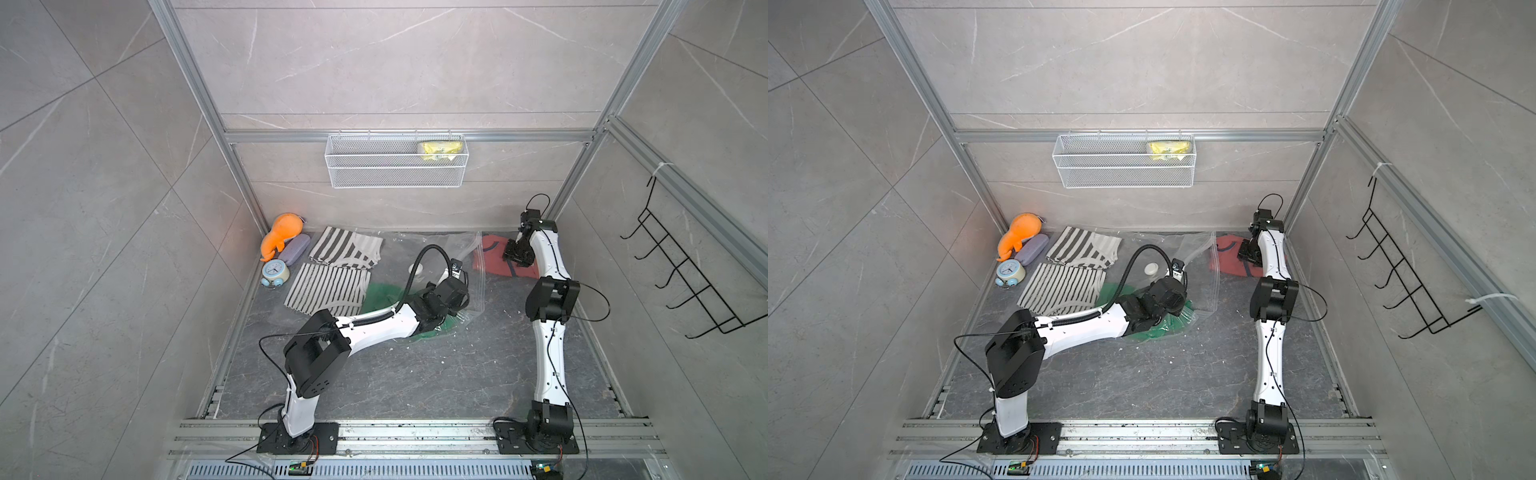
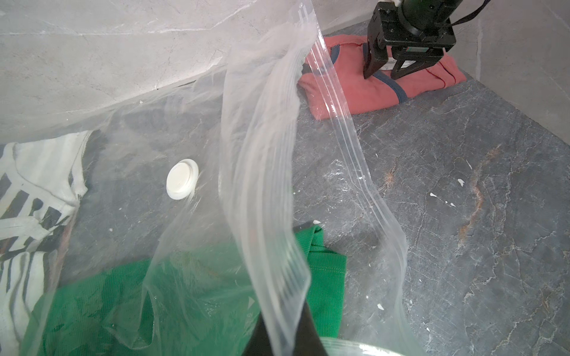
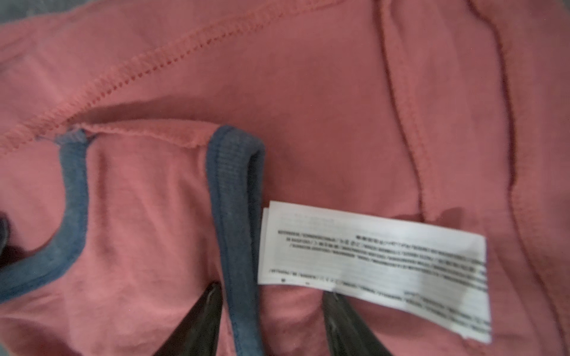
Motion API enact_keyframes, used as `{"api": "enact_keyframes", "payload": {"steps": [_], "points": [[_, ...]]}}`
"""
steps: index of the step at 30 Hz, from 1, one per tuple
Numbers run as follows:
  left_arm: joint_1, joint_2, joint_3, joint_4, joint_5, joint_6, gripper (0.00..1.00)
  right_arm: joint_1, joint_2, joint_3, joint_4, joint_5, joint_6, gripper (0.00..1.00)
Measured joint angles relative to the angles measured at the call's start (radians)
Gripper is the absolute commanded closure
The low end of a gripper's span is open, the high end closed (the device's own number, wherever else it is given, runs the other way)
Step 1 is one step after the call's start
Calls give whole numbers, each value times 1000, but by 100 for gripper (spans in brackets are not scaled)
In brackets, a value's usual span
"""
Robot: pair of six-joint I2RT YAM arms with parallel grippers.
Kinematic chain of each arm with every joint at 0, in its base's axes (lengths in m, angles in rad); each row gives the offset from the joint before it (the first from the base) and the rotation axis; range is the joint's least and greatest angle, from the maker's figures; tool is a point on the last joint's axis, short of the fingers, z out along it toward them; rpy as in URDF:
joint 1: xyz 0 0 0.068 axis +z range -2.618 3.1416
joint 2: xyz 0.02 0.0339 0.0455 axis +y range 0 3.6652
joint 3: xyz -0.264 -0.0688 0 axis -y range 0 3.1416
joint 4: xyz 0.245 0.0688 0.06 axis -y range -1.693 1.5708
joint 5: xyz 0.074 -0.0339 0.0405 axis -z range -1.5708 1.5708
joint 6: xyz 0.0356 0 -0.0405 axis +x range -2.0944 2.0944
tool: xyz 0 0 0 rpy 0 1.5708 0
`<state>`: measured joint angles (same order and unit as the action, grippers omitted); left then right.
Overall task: Take the tank top out of the vacuum bag
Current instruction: Move the tank top to the corner of the board.
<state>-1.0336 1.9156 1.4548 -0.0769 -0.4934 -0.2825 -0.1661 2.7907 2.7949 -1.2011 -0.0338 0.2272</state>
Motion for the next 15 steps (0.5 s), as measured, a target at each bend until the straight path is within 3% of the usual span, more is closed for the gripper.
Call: {"api": "enact_keyframes", "payload": {"steps": [10,15], "points": [[0,0,-3,3,-1,0,100,4,-1,17,64,-6,-74,44],[0,0,-3,3,-1,3,100,23,-102,-121,120,24,-65,43]]}}
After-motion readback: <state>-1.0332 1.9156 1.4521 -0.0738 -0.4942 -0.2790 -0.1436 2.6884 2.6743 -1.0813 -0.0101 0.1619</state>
